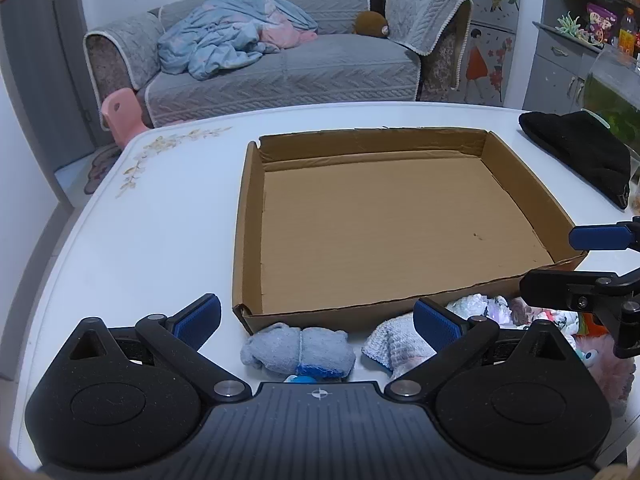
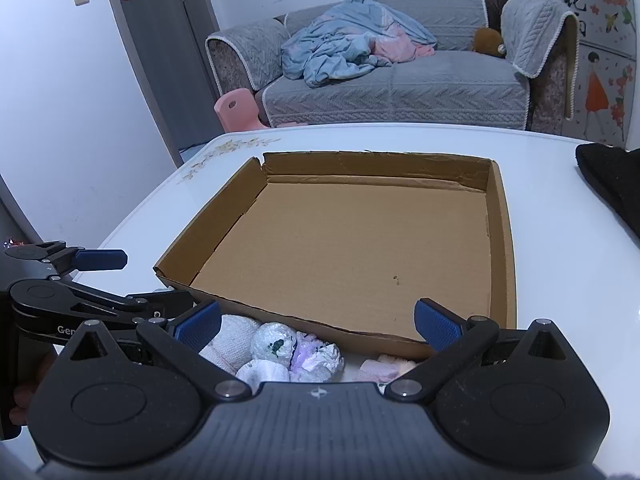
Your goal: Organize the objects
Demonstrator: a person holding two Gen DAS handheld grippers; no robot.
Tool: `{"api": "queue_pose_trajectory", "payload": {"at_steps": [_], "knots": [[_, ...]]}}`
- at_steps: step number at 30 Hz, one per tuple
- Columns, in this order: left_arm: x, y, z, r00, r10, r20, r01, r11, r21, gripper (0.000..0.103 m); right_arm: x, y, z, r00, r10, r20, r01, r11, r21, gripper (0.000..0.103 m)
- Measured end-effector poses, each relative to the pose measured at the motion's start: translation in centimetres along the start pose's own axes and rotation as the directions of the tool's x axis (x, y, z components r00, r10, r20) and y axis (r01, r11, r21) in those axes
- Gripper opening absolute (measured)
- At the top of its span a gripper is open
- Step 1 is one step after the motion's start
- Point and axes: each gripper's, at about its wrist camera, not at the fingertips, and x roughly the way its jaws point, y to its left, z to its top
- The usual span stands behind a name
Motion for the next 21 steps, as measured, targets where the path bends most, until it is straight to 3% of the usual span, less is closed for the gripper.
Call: {"api": "queue_pose_trajectory", "payload": {"at_steps": [21], "knots": [[-0.76,0.49,-0.14,1.000,-0.009,0.005,0.009,1.000,-0.005,0.102,0.03,-0.04,-0.08,1.000,0.002,-0.003,-0.002,1.000,-0.015,0.103]]}}
